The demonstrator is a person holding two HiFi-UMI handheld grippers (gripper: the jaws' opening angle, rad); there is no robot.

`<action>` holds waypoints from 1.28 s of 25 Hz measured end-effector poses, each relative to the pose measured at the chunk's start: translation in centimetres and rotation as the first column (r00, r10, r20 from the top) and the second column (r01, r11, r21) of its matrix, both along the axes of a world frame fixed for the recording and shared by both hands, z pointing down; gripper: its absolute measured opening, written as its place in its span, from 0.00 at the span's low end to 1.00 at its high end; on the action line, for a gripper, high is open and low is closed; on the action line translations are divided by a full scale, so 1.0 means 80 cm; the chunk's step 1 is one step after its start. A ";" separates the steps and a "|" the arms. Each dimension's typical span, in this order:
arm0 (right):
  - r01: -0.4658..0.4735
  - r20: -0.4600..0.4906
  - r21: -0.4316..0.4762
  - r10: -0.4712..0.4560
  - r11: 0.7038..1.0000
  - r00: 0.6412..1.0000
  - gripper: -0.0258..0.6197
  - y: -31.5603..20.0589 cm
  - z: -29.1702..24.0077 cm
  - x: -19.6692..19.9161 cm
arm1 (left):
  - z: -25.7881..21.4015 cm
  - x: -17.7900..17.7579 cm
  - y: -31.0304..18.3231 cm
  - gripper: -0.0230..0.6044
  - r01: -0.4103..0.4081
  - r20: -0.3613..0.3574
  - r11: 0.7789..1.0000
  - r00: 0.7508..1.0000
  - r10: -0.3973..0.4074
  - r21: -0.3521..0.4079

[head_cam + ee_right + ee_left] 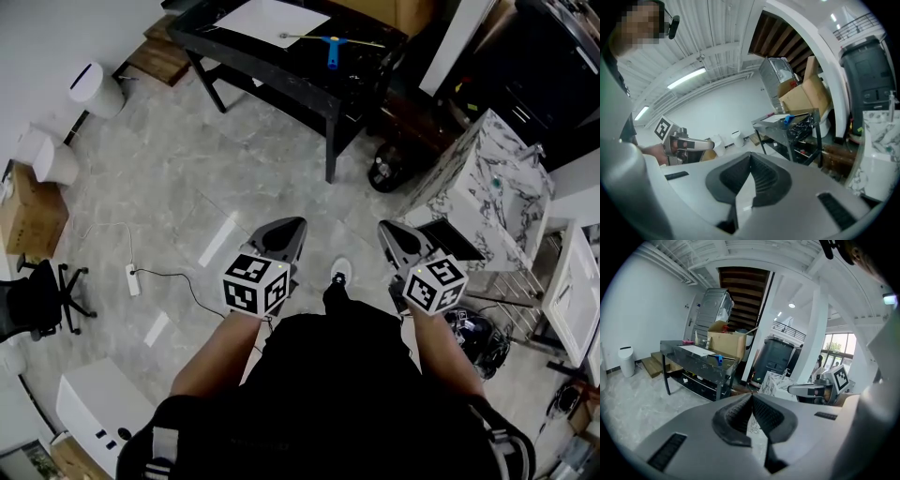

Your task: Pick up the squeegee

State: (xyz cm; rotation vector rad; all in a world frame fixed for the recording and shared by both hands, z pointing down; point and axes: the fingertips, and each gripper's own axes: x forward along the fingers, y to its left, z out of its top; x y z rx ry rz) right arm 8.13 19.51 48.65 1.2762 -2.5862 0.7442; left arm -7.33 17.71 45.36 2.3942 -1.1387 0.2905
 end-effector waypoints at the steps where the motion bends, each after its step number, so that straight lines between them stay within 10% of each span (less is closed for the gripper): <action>1: 0.001 0.003 0.002 -0.001 1.000 1.000 0.05 -0.008 0.000 0.003 | -0.001 0.005 -0.009 0.06 -0.002 0.002 1.000 1.000 0.002 0.003; 32: 0.109 0.046 0.038 -0.110 0.993 0.993 0.05 -0.159 -0.009 0.061 | -0.018 0.064 -0.146 0.06 0.092 0.068 0.995 0.993 -0.094 0.027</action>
